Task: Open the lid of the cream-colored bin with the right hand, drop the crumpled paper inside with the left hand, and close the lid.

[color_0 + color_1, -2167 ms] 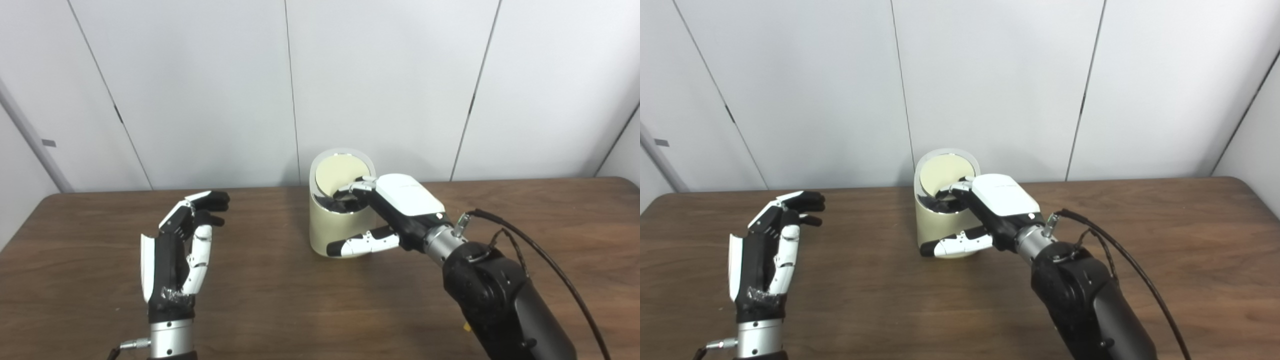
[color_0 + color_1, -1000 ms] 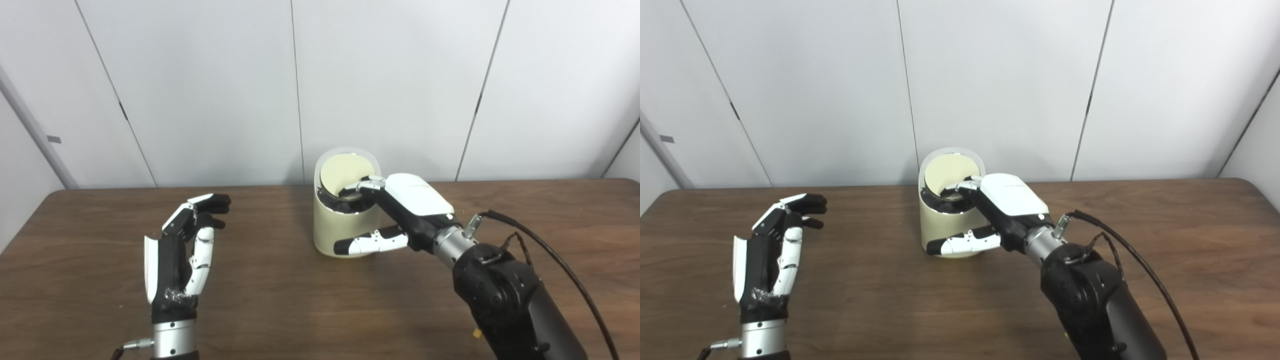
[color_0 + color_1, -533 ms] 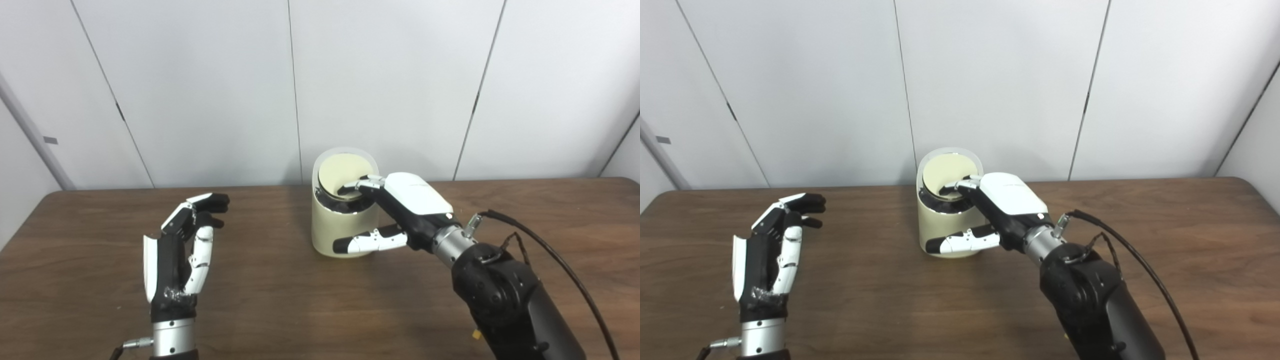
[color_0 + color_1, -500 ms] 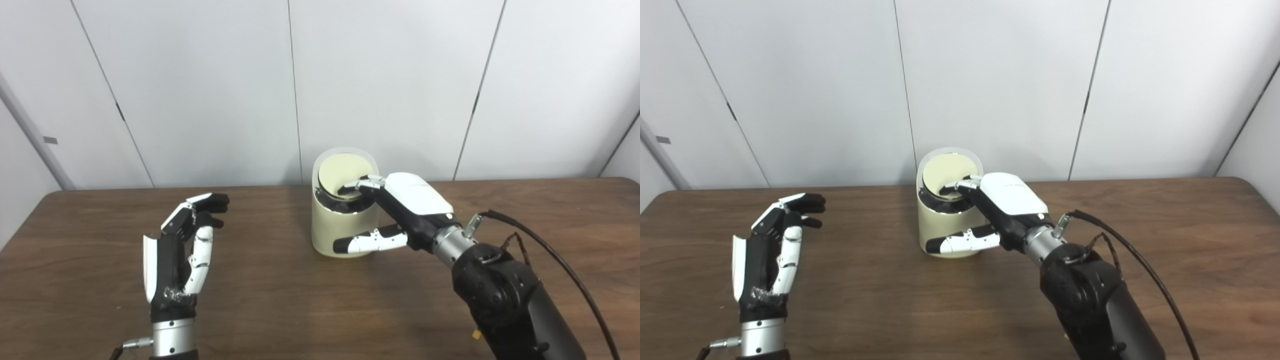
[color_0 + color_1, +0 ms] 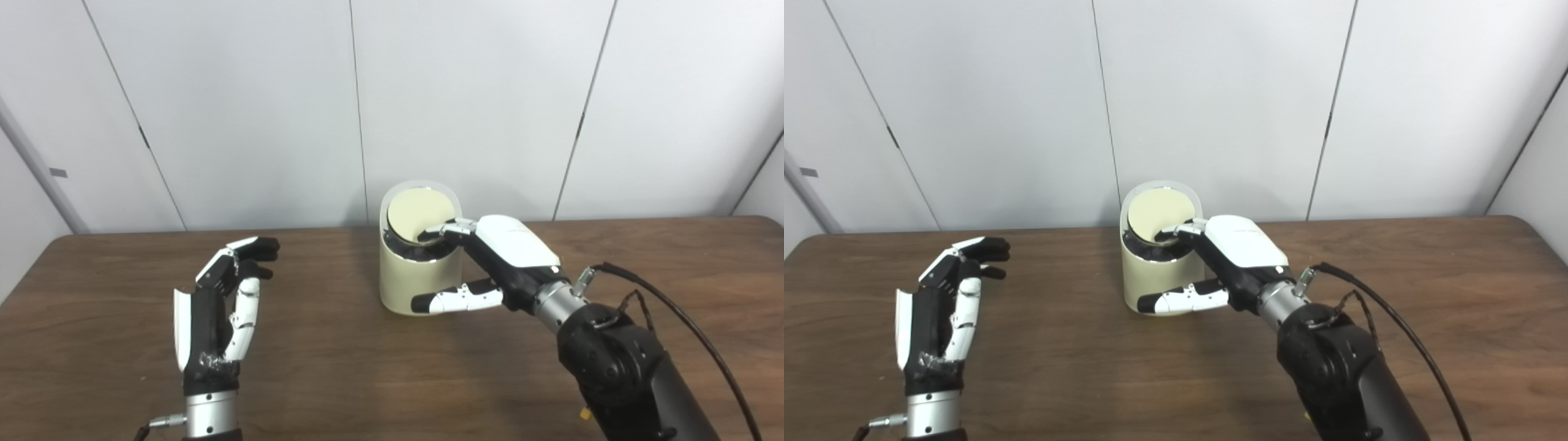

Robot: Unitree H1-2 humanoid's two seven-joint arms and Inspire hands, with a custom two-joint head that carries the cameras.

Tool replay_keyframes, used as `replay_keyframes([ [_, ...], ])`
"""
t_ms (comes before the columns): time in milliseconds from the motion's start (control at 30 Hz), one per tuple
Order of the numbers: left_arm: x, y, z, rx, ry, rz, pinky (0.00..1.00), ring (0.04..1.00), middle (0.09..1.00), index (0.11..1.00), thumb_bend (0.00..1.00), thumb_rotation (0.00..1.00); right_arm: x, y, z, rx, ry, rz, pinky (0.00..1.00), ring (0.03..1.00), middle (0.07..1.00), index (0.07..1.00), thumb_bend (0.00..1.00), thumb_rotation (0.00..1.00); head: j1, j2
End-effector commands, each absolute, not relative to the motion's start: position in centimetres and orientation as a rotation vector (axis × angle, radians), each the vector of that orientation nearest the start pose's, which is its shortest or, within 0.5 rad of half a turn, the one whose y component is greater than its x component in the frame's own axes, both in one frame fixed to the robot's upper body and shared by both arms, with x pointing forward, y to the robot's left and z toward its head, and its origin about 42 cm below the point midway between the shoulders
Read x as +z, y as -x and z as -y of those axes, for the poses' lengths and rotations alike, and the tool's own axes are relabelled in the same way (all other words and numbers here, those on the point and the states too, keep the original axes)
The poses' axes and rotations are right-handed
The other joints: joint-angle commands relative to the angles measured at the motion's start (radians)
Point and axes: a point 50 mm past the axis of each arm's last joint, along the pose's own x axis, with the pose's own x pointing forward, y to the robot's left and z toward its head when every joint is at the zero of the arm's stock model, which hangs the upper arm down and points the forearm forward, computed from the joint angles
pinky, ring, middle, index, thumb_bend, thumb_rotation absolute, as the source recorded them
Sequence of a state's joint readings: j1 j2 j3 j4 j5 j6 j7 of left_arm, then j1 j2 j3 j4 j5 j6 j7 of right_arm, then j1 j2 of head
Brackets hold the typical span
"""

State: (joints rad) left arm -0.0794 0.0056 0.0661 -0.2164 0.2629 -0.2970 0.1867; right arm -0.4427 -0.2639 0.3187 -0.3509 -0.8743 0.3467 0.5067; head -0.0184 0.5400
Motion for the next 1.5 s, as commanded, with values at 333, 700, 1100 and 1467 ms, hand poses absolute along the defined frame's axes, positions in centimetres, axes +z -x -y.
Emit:
replay_keyframes([
  [333,22.0,-28.9,-22.0,0.234,-0.209,0.703,0.55,0.647,0.661,0.642,0.34,0.79,26.2,-36.8,15.9,0.402,1.193,0.208,0.82,0.889,0.832,0.795,0.96,0.88,0.014,0.015],
  [700,22.3,-28.8,-21.6,0.239,-0.205,0.708,0.55,0.650,0.663,0.642,0.35,0.76,26.4,-38.5,15.0,0.437,1.225,0.154,0.85,0.907,0.858,0.814,0.95,0.89,0.020,0.021],
  [1100,22.2,-28.9,-21.6,0.240,-0.208,0.702,0.54,0.647,0.662,0.644,0.36,0.77,26.8,-37.3,15.7,0.401,1.194,0.205,0.82,0.897,0.845,0.807,0.93,0.87,0.019,0.012],
  [1467,22.0,-29.0,-21.8,0.236,-0.216,0.701,0.54,0.643,0.659,0.639,0.34,0.78,28.5,-32.7,19.7,0.204,0.898,0.385,0.81,0.892,0.867,0.848,0.84,0.86,0.017,0.006],
])
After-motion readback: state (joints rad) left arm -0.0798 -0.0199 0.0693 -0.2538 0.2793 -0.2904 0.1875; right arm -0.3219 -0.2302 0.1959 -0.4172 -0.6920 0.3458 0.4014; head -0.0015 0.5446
